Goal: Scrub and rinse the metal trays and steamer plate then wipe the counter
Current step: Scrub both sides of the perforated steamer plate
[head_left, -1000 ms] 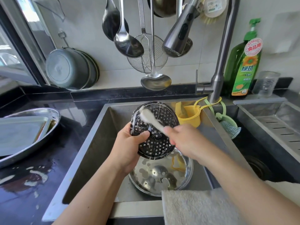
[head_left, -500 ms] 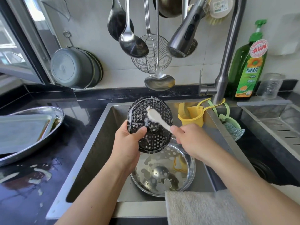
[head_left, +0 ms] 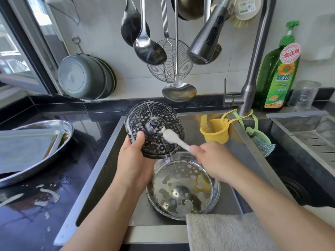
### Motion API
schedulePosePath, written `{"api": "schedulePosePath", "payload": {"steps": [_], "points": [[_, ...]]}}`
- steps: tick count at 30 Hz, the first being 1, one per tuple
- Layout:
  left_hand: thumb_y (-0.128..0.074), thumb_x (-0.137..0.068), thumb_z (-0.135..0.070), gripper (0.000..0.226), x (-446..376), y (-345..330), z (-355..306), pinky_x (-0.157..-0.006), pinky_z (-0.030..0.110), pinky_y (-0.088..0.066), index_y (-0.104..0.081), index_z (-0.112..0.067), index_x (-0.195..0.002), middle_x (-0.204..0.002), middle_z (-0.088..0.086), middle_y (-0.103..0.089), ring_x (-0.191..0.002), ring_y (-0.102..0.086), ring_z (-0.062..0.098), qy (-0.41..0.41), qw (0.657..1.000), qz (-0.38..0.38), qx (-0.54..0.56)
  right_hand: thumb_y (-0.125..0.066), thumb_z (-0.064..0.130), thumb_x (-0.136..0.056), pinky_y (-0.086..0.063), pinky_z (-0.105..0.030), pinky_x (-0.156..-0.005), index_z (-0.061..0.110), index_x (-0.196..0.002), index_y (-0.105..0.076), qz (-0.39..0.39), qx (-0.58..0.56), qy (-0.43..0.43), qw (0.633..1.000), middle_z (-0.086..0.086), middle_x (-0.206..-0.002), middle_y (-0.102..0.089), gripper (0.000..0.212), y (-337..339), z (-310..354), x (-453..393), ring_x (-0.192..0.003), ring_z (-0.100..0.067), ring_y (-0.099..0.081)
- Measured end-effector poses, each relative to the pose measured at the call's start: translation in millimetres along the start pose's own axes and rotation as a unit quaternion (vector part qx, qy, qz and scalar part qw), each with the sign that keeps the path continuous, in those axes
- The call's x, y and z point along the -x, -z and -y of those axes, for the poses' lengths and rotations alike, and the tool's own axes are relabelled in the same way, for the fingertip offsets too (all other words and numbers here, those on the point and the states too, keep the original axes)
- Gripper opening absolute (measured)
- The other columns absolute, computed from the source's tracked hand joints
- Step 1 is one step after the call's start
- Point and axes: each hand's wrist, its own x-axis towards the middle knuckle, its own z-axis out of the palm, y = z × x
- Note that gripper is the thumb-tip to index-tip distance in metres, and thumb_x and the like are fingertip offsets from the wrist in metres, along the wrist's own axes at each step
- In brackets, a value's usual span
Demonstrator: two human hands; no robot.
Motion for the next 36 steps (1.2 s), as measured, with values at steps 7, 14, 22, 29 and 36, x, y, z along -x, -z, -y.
{"api": "schedulePosePath", "payload": {"steps": [7,14,22,29,36], "points": [[-0.040,-0.110,-0.006,0.031,8.1,-4.7,13.8,-0.098,0.043,-0.055,-0.058,-0.006,-0.135,-0.127,0.015,-0.072,-0.121,-0.069,0.029,0.032,0.994,0.044,-0.091,-0.039,0.047,-0.106,-0.029,-0.032,-0.055,0.010,-0.070,-0.056,-0.027,-0.052,0.022,0.998,0.001,-0.057,-0.046,0.055,10.6,1.7,-1.1,-0.057,-0.018,-0.042],[-0.039,-0.111,-0.009,0.034,3.1,0.4,6.7,-0.104,0.054,-0.051,-0.054,-0.007,-0.141,-0.131,0.017,-0.070,-0.123,-0.067,0.033,0.017,0.999,0.022,-0.042,-0.041,0.047,-0.106,-0.032,-0.029,-0.054,0.014,-0.068,-0.057,0.021,-0.084,-0.023,0.996,0.002,-0.057,-0.049,0.052,16.0,-2.0,3.1,-0.053,-0.017,-0.044],[-0.038,-0.111,-0.011,0.034,-1.6,1.6,5.1,-0.101,0.056,-0.054,-0.051,-0.009,-0.143,-0.129,0.017,-0.071,-0.118,-0.070,0.033,0.015,0.999,-0.025,0.020,-0.046,0.048,-0.104,-0.037,-0.032,-0.061,0.016,-0.064,-0.057,0.019,-0.066,-0.022,0.997,0.001,-0.057,-0.051,0.052,8.7,4.5,1.8,-0.057,-0.021,-0.047],[-0.037,-0.112,-0.011,0.034,-3.0,3.2,3.7,-0.105,0.058,-0.051,-0.050,-0.007,-0.143,-0.128,0.018,-0.071,-0.119,-0.070,0.034,0.010,0.999,-0.031,0.023,-0.045,0.050,-0.104,-0.037,-0.031,-0.059,0.017,-0.066,-0.059,0.055,-0.032,-0.031,0.997,0.001,-0.058,-0.054,0.052,6.9,3.5,5.2,-0.057,-0.019,-0.050],[-0.037,-0.112,-0.014,0.033,1.0,-0.7,6.0,-0.106,0.059,-0.050,-0.052,-0.006,-0.141,-0.128,0.018,-0.071,-0.119,-0.069,0.034,0.013,1.000,-0.006,-0.010,-0.043,0.050,-0.104,-0.036,-0.031,-0.058,0.017,-0.068,-0.058,0.068,-0.004,0.011,0.998,0.002,-0.058,-0.051,0.052,-3.7,13.4,13.3,-0.055,-0.019,-0.048]]}}
